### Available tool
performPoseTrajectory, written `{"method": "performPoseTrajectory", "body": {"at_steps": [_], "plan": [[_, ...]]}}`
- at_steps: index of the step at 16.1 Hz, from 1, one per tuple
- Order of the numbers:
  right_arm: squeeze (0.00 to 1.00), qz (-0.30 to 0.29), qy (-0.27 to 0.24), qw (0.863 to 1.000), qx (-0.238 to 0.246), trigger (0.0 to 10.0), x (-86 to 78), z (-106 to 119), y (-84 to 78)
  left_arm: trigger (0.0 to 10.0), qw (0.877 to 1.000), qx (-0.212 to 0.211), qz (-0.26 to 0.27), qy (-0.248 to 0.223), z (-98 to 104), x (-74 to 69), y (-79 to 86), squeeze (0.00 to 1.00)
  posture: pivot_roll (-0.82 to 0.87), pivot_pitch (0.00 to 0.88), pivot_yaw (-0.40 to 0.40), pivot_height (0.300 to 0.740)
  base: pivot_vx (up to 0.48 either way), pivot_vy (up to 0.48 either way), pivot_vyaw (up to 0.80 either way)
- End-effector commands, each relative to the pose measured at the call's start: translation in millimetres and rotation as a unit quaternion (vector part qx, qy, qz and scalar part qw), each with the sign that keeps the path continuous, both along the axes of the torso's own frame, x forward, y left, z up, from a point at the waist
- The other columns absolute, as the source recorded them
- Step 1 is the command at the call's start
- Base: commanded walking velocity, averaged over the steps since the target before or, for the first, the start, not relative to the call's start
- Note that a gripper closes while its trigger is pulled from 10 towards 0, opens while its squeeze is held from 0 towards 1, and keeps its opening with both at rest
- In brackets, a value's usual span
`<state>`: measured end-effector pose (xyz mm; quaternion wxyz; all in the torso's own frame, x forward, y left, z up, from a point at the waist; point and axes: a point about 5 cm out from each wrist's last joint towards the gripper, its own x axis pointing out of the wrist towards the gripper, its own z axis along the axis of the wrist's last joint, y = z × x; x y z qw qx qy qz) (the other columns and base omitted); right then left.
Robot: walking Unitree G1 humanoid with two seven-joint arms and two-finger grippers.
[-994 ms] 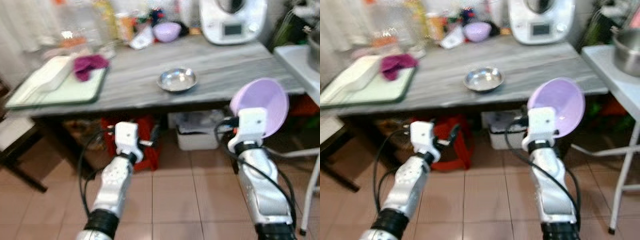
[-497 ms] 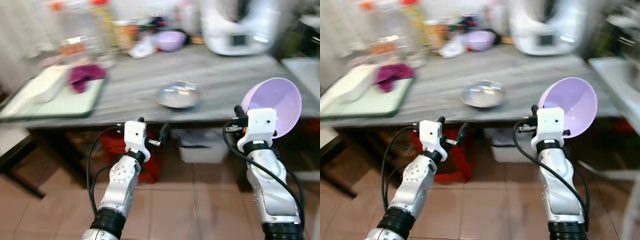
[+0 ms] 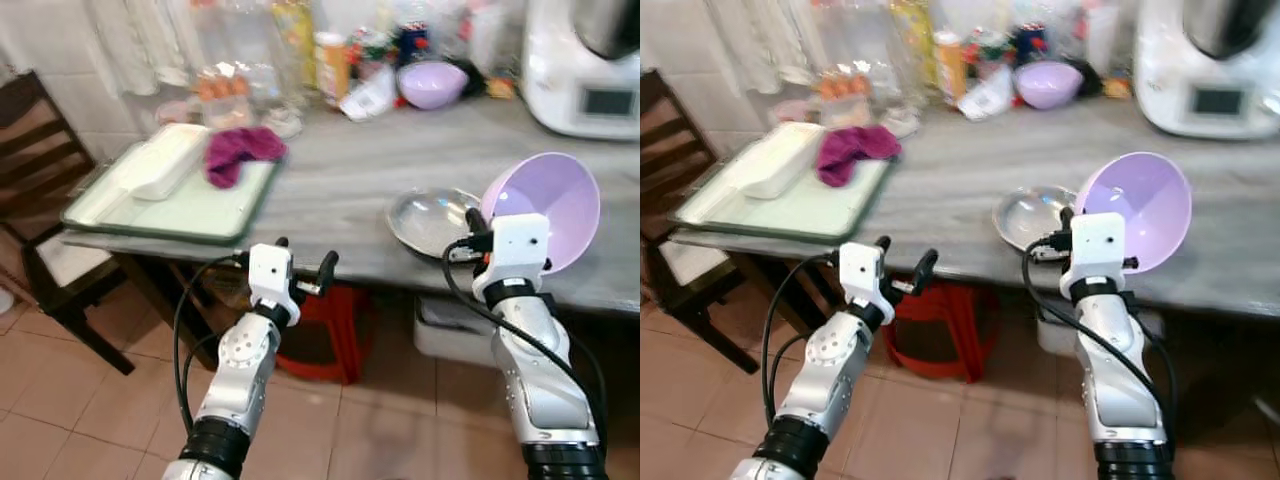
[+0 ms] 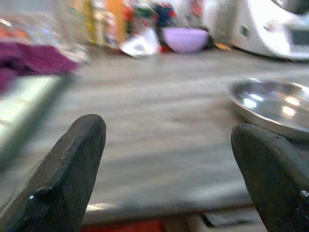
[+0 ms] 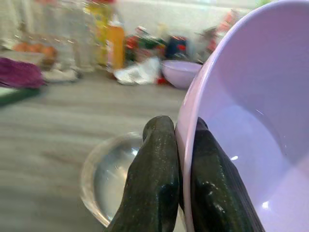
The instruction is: Setting the table
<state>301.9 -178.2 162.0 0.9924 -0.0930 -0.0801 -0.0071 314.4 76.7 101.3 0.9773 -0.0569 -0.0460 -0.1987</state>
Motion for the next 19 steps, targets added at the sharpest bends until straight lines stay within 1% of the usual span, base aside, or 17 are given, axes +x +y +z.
{"method": "performPoseTrajectory", "body": {"at_steps": [1,4,6,8,9,10,11,12,13,14,15,16,17,19], "plan": [[0.00,0.023,-0.018,1.000,0.001,10.0,1.7,7.5,13.1,10.0,1.000,0.010,0.015,-0.003,0.0,0.9,12.9,0.00,-0.26,0.056,0.103,0.740,0.349,0.000,0.42],[0.00,0.034,-0.031,0.999,-0.019,10.0,1.4,13.8,17.1,10.0,1.000,0.010,0.015,-0.017,7.6,1.7,14.0,0.00,-0.27,0.057,0.104,0.740,0.347,0.000,0.42],[0.00,0.035,-0.031,0.999,-0.020,10.0,1.3,14.1,18.2,10.0,1.000,0.010,0.015,-0.020,9.5,1.9,14.1,0.00,-0.26,0.057,0.105,0.740,0.338,0.000,0.20],[0.00,0.037,-0.031,0.999,-0.022,10.0,1.1,14.2,18.7,10.0,1.000,0.003,0.007,-0.026,12.4,0.9,13.2,0.00,-0.26,0.058,0.103,0.740,0.000,0.000,0.00],[0.00,0.038,-0.029,0.999,-0.025,10.0,1.2,14.0,19.2,10.0,0.999,0.011,-0.016,-0.036,14.5,-2.3,10.9,0.00,-0.26,0.058,0.103,0.740,0.000,0.000,0.00],[0.00,0.038,-0.026,0.999,-0.029,10.0,1.8,13.5,18.7,10.0,0.997,0.023,-0.054,-0.040,13.9,-8.1,8.2,0.00,-0.26,0.058,0.103,0.740,0.000,0.000,0.00],[0.00,0.036,-0.021,0.998,-0.035,10.0,2.9,13.4,17.5,10.0,0.993,0.034,-0.101,-0.051,14.6,-16.2,6.8,0.00,-0.26,0.063,0.099,0.740,0.000,0.000,0.00],[0.00,0.035,-0.021,0.998,-0.039,10.0,3.2,13.8,17.1,10.0,0.991,0.039,-0.115,-0.054,14.9,-18.7,6.7,0.00,-0.26,0.063,0.099,0.740,0.000,0.000,0.00],[0.00,0.028,-0.011,0.999,-0.044,10.0,5.2,13.5,14.6,10.0,0.987,0.054,-0.140,-0.063,16.0,-23.2,6.5,0.00,-0.26,0.064,0.099,0.740,0.000,0.000,0.00],[0.00,0.015,0.002,0.999,-0.050,10.0,9.5,17.5,9.2,10.0,0.975,0.080,-0.190,-0.081,19.6,-33.0,6.3,0.00,-0.26,0.068,0.096,0.740,0.000,0.000,0.00],[0.00,0.008,0.012,0.998,-0.055,10.0,11.5,18.6,7.2,10.0,0.972,0.087,-0.203,-0.084,20.2,-35.6,6.7,0.00,-0.26,0.070,0.096,0.740,0.000,0.000,0.00],[0.00,0.008,0.021,0.999,-0.049,10.0,14.5,22.0,6.2,10.0,0.968,0.091,-0.217,-0.082,20.3,-37.7,7.5,0.00,-0.26,0.070,0.095,0.740,0.000,0.000,0.00],[0.00,0.009,0.023,0.998,-0.050,10.0,15.3,22.8,6.2,10.0,0.967,0.092,-0.222,-0.081,20.4,-38.5,7.8,0.00,-0.26,0.071,0.093,0.740,0.000,0.000,0.00],[0.00,0.012,0.047,0.998,-0.051,10.0,21.2,24.1,6.4,10.0,0.963,0.095,-0.238,-0.081,20.5,-39.3,7.7,0.00,-0.27,0.071,0.091,0.740,0.000,0.000,0.00]]}}
